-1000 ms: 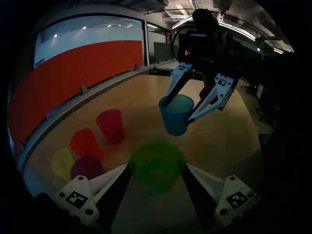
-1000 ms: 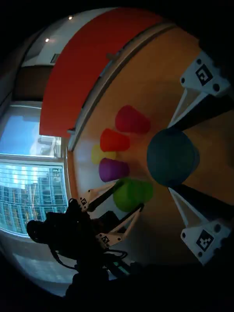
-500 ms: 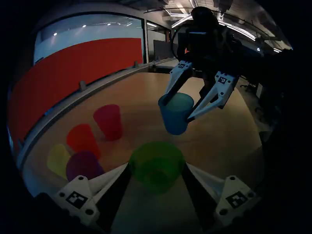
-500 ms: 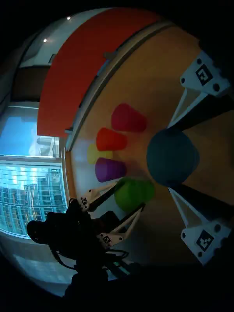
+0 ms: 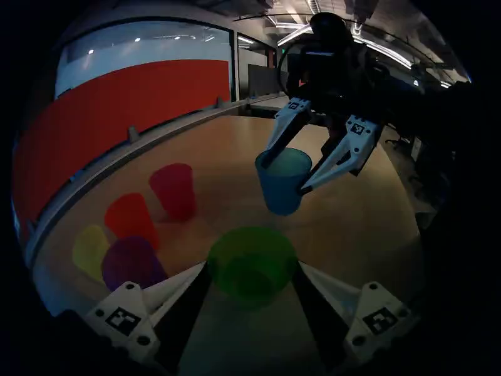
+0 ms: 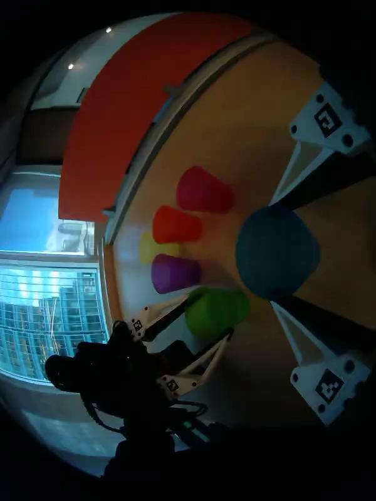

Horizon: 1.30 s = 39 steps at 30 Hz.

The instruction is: Pour water

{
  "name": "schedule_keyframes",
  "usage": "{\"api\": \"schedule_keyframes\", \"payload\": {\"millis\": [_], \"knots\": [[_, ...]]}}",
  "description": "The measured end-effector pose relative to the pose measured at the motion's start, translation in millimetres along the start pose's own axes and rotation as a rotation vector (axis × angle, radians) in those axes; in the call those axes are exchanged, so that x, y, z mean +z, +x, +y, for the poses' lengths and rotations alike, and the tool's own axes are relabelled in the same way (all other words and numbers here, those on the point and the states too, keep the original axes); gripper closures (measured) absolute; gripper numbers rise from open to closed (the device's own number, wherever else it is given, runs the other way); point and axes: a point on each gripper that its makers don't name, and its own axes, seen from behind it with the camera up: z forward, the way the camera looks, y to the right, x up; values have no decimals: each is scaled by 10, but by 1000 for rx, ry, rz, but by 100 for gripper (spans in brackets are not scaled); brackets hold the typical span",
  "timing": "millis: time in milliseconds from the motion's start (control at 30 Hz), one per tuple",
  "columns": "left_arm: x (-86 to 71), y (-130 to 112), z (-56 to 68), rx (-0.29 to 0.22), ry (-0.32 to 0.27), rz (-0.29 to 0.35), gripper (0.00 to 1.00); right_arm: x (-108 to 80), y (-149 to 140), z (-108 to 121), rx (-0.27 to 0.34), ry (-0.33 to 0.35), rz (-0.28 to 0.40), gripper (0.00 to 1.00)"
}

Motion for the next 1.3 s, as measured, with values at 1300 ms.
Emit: {"api": "schedule_keyframes", "payload": {"millis": [1300], "knots": [[-289, -291, -46, -24, 64, -47, 1, 115, -199, -179, 55, 6, 15, 7]]}}
